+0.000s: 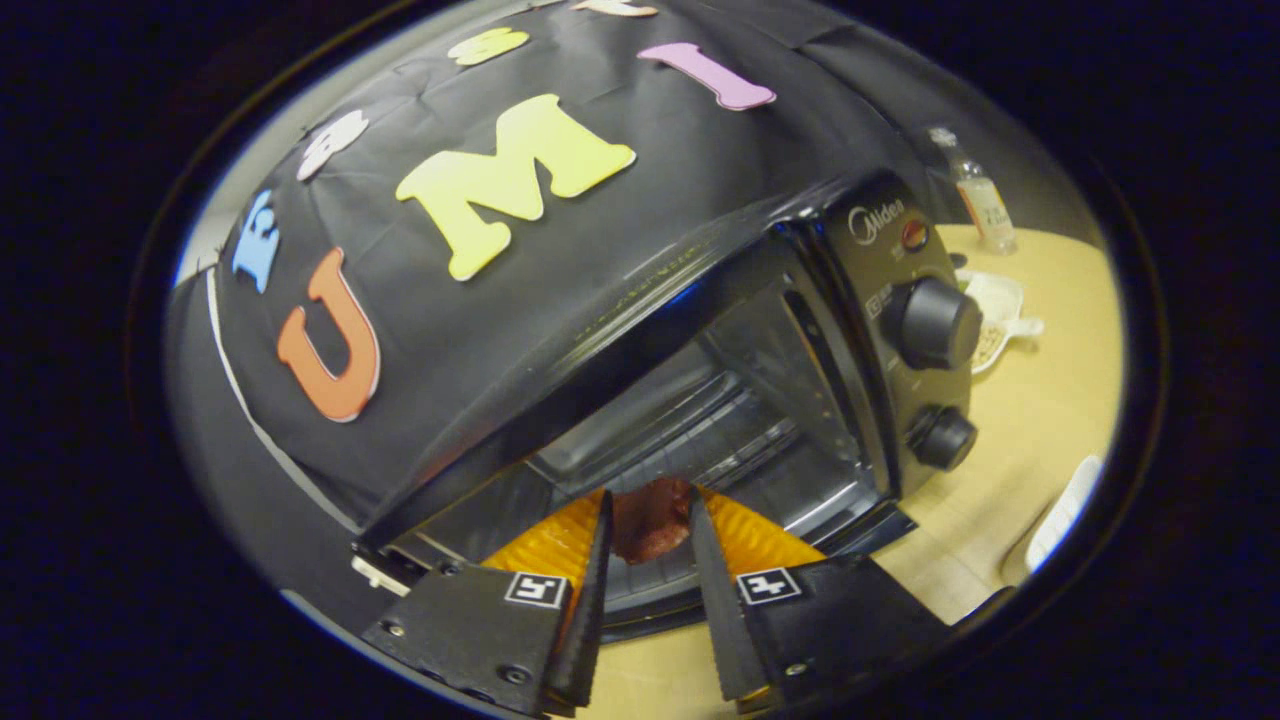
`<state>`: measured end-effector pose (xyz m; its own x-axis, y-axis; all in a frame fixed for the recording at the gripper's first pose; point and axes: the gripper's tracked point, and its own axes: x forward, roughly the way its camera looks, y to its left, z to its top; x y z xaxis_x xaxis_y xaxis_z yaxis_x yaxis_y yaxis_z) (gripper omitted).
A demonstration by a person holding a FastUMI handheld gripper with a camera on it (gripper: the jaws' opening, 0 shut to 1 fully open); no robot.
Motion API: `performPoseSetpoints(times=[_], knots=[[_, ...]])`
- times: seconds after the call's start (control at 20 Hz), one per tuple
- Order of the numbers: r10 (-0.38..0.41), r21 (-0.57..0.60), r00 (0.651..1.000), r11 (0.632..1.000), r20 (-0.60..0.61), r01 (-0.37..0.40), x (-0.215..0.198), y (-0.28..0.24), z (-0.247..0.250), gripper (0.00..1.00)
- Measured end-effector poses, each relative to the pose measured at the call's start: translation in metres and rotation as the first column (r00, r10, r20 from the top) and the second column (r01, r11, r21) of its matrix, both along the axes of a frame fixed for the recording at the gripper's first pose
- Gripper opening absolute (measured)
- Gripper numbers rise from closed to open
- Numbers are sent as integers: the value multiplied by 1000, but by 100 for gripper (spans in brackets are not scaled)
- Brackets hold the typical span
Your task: Open the toaster oven, put the food inside, and close the toaster oven door.
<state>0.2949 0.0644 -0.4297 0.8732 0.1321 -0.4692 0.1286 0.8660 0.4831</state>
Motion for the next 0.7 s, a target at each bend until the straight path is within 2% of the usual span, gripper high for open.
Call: performPoseSetpoints(times=[0.05,0.2,0.25,0.35,0.4,0.45,0.55,0.6,0.7], knots=[[14,-26,1000,1000,-3,-14,-2,-2,1,56],[59,-141,998,989,30,-54,-22,-11,21,62],[81,-203,996,977,47,-70,-33,-14,31,63],[133,-303,988,947,81,-103,-62,-11,48,74],[155,-343,984,932,90,-116,-78,-9,55,76],[172,-372,980,920,100,-124,-95,-9,59,87],[208,-407,973,901,102,-150,-126,-3,65,96],[222,-414,971,895,92,-166,-140,-1,65,100],[233,-415,970,891,69,-184,-163,1,60,100]])
